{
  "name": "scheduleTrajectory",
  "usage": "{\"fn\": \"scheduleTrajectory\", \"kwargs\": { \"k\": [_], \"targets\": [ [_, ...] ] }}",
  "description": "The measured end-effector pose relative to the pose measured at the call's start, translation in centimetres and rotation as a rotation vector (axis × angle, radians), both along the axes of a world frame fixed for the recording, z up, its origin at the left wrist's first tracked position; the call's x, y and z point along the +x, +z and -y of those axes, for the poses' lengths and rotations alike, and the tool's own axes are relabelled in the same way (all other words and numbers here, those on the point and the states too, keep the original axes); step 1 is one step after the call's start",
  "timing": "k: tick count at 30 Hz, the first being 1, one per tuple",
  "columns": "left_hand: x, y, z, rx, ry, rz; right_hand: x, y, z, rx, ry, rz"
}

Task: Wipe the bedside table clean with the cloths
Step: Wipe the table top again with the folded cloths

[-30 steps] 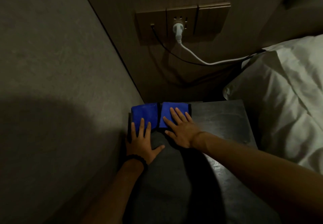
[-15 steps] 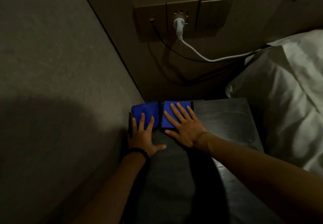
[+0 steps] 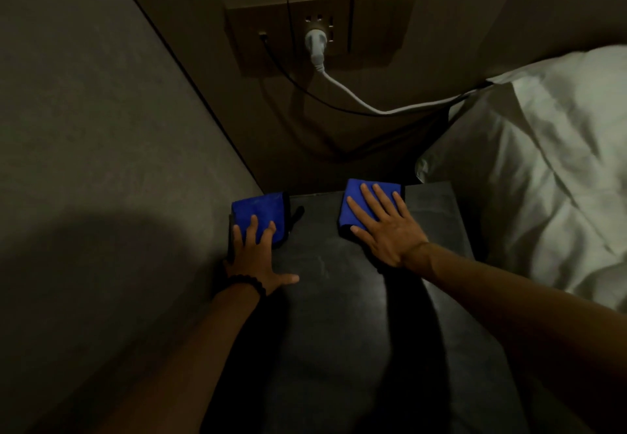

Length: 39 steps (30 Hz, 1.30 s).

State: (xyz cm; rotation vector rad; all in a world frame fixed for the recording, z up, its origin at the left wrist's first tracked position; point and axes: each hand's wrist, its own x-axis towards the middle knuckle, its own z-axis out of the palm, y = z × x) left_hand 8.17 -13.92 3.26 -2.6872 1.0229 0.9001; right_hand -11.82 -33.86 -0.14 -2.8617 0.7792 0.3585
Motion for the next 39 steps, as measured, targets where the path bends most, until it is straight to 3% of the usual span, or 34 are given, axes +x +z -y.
{"fn": "scheduleTrajectory", "kwargs": {
  "k": [9,22,39],
  "targets": [
    [-0.1,0.5,0.2,-0.005,0.001,-0.010,-5.6,0.1,3.5,0.008,-0.117,-0.074],
    [-0.1,0.8,0.4,0.005,0.052,-0.057,-9.1,1.3,2.4,-0.003,-0.196,-0.166],
    [0.3,0.5,-0.3,-0.011,0.062,-0.097,-7.0,-0.4,-2.9,0.041,-0.155,-0.102]
  ]
}}
